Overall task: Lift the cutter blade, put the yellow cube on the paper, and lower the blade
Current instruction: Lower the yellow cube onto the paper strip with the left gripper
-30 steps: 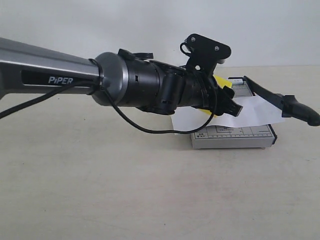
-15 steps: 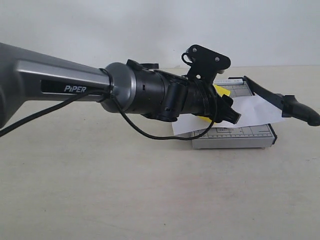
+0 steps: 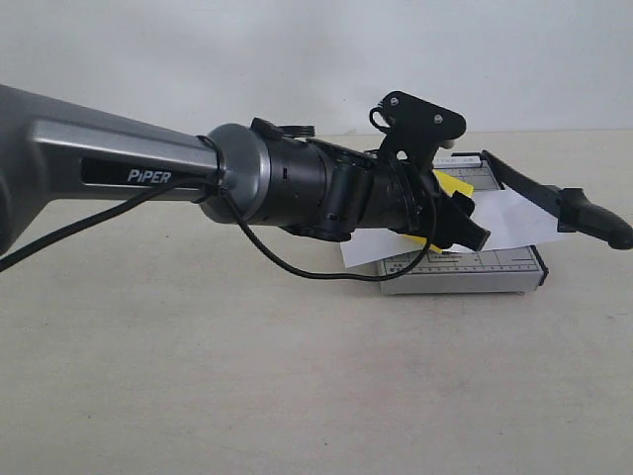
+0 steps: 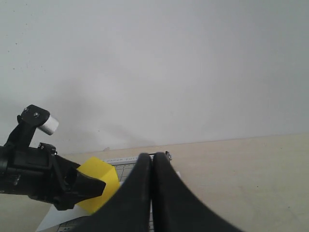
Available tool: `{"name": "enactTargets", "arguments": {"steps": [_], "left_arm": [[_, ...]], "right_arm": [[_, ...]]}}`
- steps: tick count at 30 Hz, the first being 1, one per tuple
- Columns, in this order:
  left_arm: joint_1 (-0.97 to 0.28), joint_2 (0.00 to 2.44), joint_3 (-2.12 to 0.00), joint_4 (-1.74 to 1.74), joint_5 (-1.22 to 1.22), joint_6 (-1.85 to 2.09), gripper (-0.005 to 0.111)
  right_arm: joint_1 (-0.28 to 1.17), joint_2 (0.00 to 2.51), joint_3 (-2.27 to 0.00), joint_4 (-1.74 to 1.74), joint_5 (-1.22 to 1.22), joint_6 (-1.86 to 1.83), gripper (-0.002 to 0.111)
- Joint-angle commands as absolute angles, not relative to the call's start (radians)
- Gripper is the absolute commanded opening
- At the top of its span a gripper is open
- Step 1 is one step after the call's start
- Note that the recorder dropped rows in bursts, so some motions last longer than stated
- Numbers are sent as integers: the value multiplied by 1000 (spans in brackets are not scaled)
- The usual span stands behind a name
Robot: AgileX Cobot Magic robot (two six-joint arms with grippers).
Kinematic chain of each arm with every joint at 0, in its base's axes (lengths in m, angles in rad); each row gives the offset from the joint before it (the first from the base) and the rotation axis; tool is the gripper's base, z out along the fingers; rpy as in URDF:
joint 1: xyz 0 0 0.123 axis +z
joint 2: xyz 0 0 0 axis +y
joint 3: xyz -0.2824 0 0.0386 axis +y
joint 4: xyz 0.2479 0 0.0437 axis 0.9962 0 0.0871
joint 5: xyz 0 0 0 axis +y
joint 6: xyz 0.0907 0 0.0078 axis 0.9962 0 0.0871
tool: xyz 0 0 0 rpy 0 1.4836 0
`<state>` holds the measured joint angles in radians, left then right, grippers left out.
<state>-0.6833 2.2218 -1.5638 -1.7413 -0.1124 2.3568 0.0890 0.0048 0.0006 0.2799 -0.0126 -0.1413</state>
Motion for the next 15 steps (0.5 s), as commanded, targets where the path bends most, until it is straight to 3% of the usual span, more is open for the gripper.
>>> {"name": "enactTargets", "arguments": {"steps": [1, 15], "left_arm": [[-688, 2223, -1571, -1744, -100, 2349, 4], [-676, 2223, -1571, -1744, -115, 2349, 4]], "right_arm": [[90, 0, 0, 279, -19, -140, 0], [90, 0, 0, 279, -19, -140, 0]]}}
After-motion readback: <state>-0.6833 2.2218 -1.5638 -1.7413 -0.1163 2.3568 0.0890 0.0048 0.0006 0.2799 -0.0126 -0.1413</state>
